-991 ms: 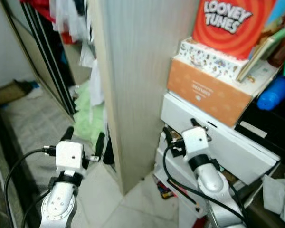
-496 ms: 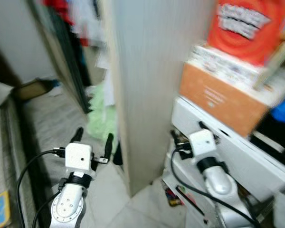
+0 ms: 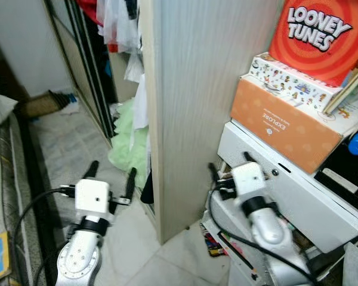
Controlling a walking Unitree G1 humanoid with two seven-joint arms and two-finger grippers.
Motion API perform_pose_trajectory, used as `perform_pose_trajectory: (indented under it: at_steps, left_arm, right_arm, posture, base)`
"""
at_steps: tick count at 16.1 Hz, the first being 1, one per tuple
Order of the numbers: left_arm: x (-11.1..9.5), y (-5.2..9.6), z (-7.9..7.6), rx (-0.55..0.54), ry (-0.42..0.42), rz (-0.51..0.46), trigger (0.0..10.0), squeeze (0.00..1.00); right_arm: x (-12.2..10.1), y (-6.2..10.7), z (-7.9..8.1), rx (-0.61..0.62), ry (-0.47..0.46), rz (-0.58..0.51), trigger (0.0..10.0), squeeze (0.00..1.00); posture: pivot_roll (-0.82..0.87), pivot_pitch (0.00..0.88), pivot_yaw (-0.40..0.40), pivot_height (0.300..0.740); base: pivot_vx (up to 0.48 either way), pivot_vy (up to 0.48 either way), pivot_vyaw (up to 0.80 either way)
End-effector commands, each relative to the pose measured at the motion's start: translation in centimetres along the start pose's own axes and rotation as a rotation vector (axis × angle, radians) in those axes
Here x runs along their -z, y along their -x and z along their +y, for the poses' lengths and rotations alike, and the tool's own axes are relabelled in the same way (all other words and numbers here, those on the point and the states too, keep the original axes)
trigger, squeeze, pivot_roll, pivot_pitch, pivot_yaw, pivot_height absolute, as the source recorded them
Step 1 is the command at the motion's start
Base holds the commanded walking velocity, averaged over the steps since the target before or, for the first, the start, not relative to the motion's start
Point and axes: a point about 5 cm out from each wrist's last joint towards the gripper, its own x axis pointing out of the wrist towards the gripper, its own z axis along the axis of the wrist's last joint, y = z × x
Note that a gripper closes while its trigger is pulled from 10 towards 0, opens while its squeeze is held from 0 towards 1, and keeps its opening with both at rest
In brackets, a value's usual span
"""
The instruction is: Clean up the room
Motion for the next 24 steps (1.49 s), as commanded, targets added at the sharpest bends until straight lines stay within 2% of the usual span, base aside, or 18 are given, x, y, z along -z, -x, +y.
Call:
perform_pose_trajectory:
  at_steps: [1, 4, 5, 6, 11, 24]
  left_arm:
    - [-0.2, 0.02, -0.21, 0.014, 0.005, -0.001, 10.0, 0.0]
    - [-0.14, 0.08, -0.2, 0.008, 0.007, 0.003, 10.0, 0.0]
    - [-0.13, 0.09, -0.2, 0.009, 0.007, 0.004, 10.0, 0.0]
    - [-0.11, 0.07, -0.24, 0.016, 0.008, 0.005, 10.0, 0.0]
    - [-0.11, -0.09, -0.26, 0.026, 0.009, 0.005, 10.0, 0.0]
    - [-0.18, -0.29, -0.56, 0.04, 0.013, 0.0, 10.0, 0.0]
  right_arm:
    - [-0.28, -0.1, -0.36, 0.002, 0.013, -0.008, 10.0, 0.0]
    - [-0.33, -0.04, -0.48, 0.01, -0.025, -0.012, 10.0, 0.0]
    - [-0.18, -0.06, -0.5, 0.01, -0.006, -0.001, 10.0, 0.0]
    - [-0.15, -0.16, -0.27, 0.0, 0.041, 0.002, 10.0, 0.0]
    - [-0.19, -0.12, -0.06, -0.003, 0.008, -0.002, 10.0, 0.0]
    - [-0.1, -0.27, 0.05, -0.017, 0.012, -0.003, 10.0, 0.0]
  posture:
    - [-0.02, 0.073, -0.048, 0.74]
    - [-0.02, 0.073, -0.05, 0.74]
    - [-0.02, 0.073, -0.05, 0.74]
    - [-0.02, 0.075, -0.045, 0.74]
    - [-0.02, 0.074, -0.041, 0.74]
    - [-0.02, 0.064, -0.043, 0.74]
  base:
    - [0.0, 0.0, 0.0]
    - [0.0, 0.0, 0.0]
    - [0.0, 0.0, 0.0]
    - [0.0, 0.0, 0.8]
    - [0.0, 0.0, 0.8]
    - [0.0, 0.0, 0.8]
